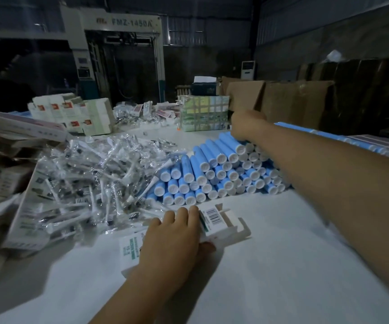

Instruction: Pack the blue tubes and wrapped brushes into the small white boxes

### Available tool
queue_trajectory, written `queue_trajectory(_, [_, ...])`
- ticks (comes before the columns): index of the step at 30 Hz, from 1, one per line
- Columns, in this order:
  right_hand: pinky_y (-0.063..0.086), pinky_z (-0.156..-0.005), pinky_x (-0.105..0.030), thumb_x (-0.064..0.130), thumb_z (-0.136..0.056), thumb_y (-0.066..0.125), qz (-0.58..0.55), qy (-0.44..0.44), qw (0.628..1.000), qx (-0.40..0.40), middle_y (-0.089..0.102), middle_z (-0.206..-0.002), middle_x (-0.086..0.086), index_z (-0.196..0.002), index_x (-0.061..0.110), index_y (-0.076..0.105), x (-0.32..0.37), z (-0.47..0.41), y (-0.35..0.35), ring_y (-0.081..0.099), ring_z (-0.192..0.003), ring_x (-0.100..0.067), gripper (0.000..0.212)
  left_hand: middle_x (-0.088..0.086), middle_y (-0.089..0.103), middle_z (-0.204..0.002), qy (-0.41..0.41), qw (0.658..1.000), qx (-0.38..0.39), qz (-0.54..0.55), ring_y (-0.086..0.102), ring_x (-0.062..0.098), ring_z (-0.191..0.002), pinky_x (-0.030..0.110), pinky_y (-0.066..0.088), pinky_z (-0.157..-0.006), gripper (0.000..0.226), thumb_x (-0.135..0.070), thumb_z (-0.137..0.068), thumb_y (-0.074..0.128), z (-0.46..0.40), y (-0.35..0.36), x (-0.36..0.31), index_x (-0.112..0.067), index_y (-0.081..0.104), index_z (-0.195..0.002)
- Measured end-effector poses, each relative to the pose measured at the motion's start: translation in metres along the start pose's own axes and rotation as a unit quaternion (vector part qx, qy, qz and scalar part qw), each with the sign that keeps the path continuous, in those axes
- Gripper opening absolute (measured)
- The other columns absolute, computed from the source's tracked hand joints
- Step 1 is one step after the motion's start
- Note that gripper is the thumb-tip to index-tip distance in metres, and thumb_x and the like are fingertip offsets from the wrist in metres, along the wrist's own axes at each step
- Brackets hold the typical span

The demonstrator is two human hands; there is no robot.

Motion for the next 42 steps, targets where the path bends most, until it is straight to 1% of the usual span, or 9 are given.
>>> queue_trajectory(8, [0.045,-0.067,-0.034,0.011,-0.090,0.048,0.010,0.003,0.999,0.048,0.051,-0.095,-0.012,-0.100,0.004,0.054,0.005,-0.015,0.004,0.053,-0.082,-0.027,0.013,-0.001,0.043,-0.134,0.002,1.000,-0.005,0.005,0.044,0.023,-0.116,0.037,0.037,-0.093,0.075,-0.070,-0.088,0.033,-0.002,0.004,0.000,-0.022,0.016,-0.142])
queue_trajectory(12, [0.045,-0.061,-0.034,0.017,-0.088,0.055,-0.168,0.020,0.984,-0.050,0.057,-0.098,-0.013,-0.133,0.005,0.042,-0.004,-0.002,-0.024,0.054,-0.078,-0.026,0.048,0.000,0.040,-0.139,-0.007,1.000,-0.010,0.005,0.042,0.022,-0.120,0.037,0.036,-0.096,0.077,-0.069,-0.090,0.029,-0.003,0.001,0.003,-0.020,0.011,-0.146])
queue_trajectory(17, [0.051,-0.045,-0.030,0.013,-0.086,0.060,-0.587,0.000,0.800,-0.124,0.049,-0.118,-0.011,-0.149,0.036,-0.012,-0.021,0.076,-0.035,0.063,-0.055,-0.020,0.099,-0.003,0.041,-0.136,-0.041,0.998,-0.031,0.032,0.043,0.020,-0.120,0.034,0.036,-0.092,0.075,-0.070,-0.088,0.032,-0.003,-0.010,0.012,-0.021,0.018,-0.142])
queue_trajectory(21, [0.049,-0.042,-0.026,0.000,-0.087,0.059,-0.747,0.018,0.650,-0.137,0.062,-0.096,-0.019,-0.147,0.047,-0.004,-0.024,0.148,0.016,0.061,-0.045,-0.018,0.099,-0.002,0.041,-0.137,-0.076,0.995,-0.041,0.042,0.041,0.022,-0.122,0.035,0.036,-0.093,0.082,-0.073,-0.085,0.028,0.000,-0.016,0.020,-0.019,0.015,-0.147])
queue_trajectory(26, [0.049,-0.042,-0.027,-0.001,-0.088,0.058,-0.835,0.067,0.535,-0.111,0.067,-0.065,-0.004,-0.149,0.036,0.016,-0.005,0.178,0.067,0.059,-0.044,-0.019,0.083,-0.001,0.045,-0.132,-0.077,0.996,-0.039,0.022,0.045,0.023,-0.116,0.035,0.037,-0.088,0.086,-0.075,-0.080,0.020,0.006,-0.020,0.018,-0.019,0.019,-0.146])
queue_trajectory(33, [0.045,-0.041,-0.024,0.017,-0.092,0.060,-0.833,0.116,0.518,-0.157,0.069,-0.067,0.002,-0.122,0.032,0.044,-0.014,0.185,0.079,0.058,-0.046,-0.012,0.037,-0.001,0.046,-0.130,-0.081,0.995,-0.042,0.038,0.045,0.023,-0.114,0.036,0.038,-0.087,0.086,-0.075,-0.079,0.019,0.009,-0.023,0.019,-0.020,0.021,-0.145])
queue_trajectory(36, [0.041,-0.038,-0.021,0.021,-0.091,0.061,-0.797,0.127,0.570,-0.152,0.066,-0.065,-0.002,-0.094,0.026,0.062,-0.012,0.189,0.083,0.054,-0.044,-0.008,0.006,0.000,0.046,-0.130,-0.076,0.996,-0.031,0.031,0.044,0.024,-0.114,0.037,0.036,-0.087,0.082,-0.073,-0.084,0.030,0.009,-0.022,0.015,-0.019,0.022,-0.144])
queue_trajectory(39, [0.038,-0.042,-0.017,0.033,-0.095,0.053,-0.743,0.120,0.639,-0.159,0.066,-0.061,0.008,-0.068,0.025,0.069,-0.008,0.193,0.084,0.048,-0.046,-0.001,0.032,0.001,0.045,-0.132,-0.069,0.997,-0.024,0.036,0.042,0.024,-0.116,0.037,0.035,-0.089,0.080,-0.071,-0.086,0.036,0.010,-0.022,0.011,-0.019,0.021,-0.145])
queue_trajectory(42, [0.036,-0.048,-0.025,0.031,-0.096,0.051,-0.740,0.128,0.640,-0.165,0.062,-0.059,0.003,-0.071,0.021,0.071,-0.012,0.190,0.077,0.046,-0.049,-0.006,0.033,0.002,0.044,-0.132,-0.053,0.997,-0.022,0.043,0.042,0.025,-0.118,0.039,0.034,-0.092,0.077,-0.068,-0.087,0.041,0.011,-0.024,0.008,-0.018,0.023,-0.142])
Point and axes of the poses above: each hand's wrist, its own z-axis away from the middle knuckle, its own y-axis out of the palm, x = y × z, the point moved 9 cm from there along -z, towards the middle knuckle
